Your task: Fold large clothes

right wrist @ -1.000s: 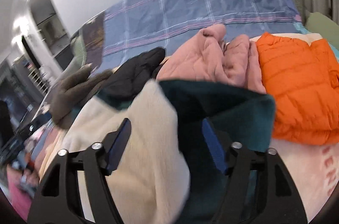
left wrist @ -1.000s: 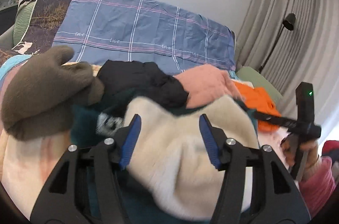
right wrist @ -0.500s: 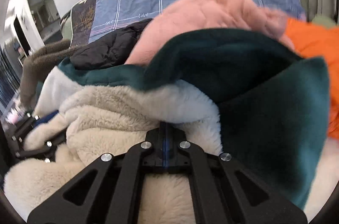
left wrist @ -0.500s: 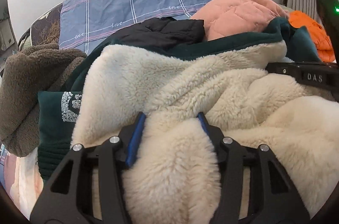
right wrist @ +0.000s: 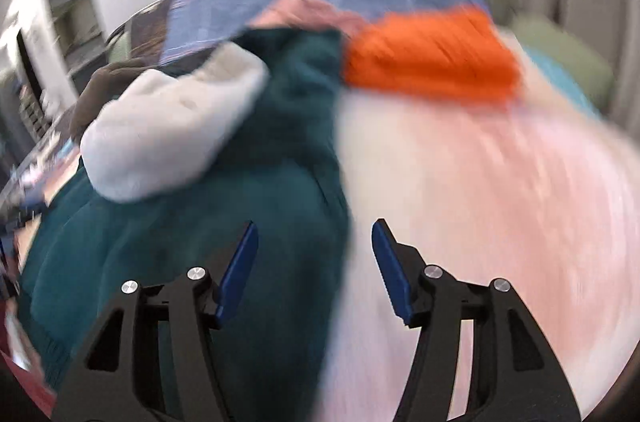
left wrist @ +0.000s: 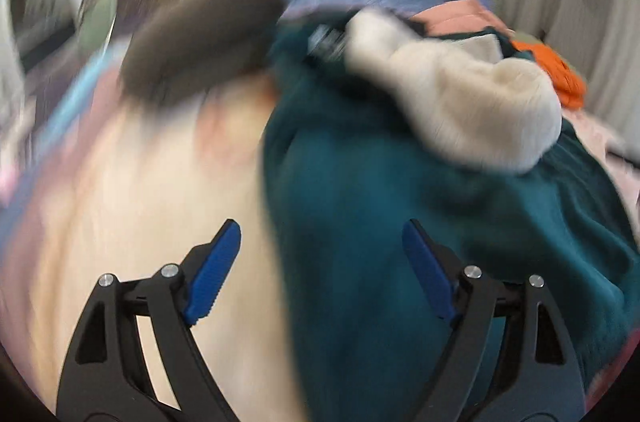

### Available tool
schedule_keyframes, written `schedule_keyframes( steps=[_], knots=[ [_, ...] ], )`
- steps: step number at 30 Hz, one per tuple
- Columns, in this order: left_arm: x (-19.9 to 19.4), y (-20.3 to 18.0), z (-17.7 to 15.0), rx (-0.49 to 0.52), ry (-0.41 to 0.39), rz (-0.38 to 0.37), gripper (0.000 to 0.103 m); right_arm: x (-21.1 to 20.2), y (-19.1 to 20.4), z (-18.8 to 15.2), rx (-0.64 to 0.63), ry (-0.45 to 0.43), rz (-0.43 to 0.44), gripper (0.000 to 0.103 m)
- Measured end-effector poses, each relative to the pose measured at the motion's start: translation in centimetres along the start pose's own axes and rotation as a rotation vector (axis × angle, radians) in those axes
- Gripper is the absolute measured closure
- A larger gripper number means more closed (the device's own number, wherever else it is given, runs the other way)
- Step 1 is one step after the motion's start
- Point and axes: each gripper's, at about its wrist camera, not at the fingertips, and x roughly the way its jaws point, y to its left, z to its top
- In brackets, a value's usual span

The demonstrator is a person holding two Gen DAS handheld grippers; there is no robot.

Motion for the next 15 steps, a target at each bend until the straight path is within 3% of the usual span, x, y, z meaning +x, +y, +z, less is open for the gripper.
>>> schedule_keyframes(
  steps=[4,8,11,15],
  knots=[
    [-1.7,1.6,-3.8,-0.075,0.039,-0.094,0.019,-1.8,-1.4,-4.1,0.126,0.031,0.078,0.043],
    [-3.0,-0.9,-5.8,-0.020,0.067,-0.195,0.019,-3.4,-1.3,-7.2,0.193,0.065,0.153,0.043],
    [-3.2,-2.3,-7.3,0.017,0.082,-0.182,0.018,-4.0,-0.3,-8.7,0.221,0.085,0.209,0.043],
    [-4.0,-1.0,-8.6,-0.095,0.077,-0.245,0.018,-4.9,1.3,-10.4,0.239,0.093,0.267,0.042]
  ],
)
